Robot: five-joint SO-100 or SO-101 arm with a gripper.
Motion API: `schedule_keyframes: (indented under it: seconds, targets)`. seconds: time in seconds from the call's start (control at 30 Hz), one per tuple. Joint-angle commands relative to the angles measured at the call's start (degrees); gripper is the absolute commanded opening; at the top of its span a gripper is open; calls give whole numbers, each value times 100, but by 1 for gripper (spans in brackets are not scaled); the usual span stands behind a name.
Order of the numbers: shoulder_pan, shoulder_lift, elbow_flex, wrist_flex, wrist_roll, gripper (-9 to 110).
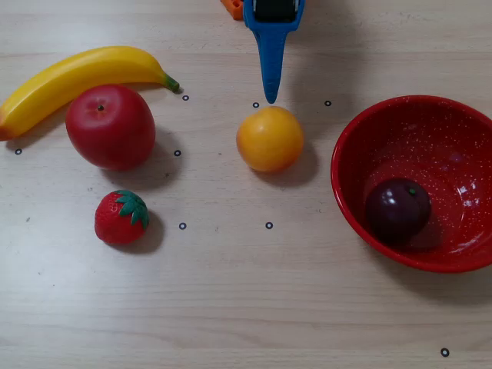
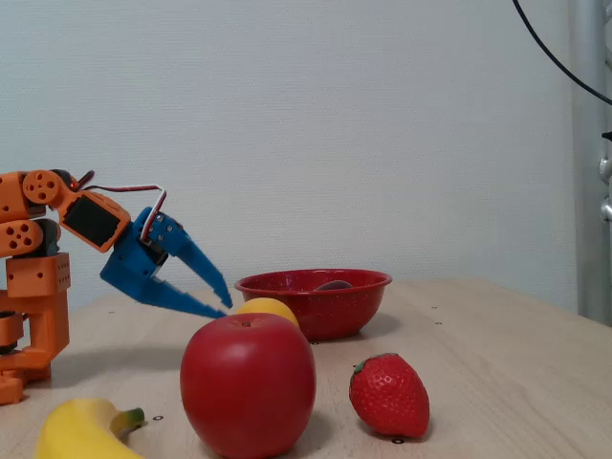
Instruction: Put plum in the red bowl.
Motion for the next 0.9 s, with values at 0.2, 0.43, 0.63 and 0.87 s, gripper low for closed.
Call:
schedule_keyframes:
  seconds: [0.2,0.43,0.63,0.87]
  targets:
    - [-193,88,79,281,-448,0]
    - [-237,88,79,299,-554,0]
    - [-246,88,79,299,-554,0]
    - [-246,88,79,299,-554,0]
